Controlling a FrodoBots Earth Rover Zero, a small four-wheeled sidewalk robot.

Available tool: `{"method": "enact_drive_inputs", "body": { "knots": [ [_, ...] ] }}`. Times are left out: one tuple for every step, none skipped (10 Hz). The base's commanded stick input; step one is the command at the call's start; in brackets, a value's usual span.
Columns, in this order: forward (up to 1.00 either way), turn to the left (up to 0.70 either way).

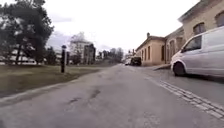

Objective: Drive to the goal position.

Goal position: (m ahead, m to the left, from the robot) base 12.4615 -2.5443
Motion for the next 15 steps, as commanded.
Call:
{"method": "enact_drive_inputs", "body": {
  "knots": [
    [1.00,0.00],
    [1.00,0.00],
    [1.00,0.00],
    [1.00,0.00],
    [1.00,0.00],
    [1.00,0.00],
    [1.00,0.00],
    [1.00,0.00],
    [1.00,0.00],
    [1.00,0.00],
    [1.00,0.00],
    [1.00,0.00],
    [1.00,0.00],
    [1.00,0.00],
    [1.00,0.00]
  ]
}}
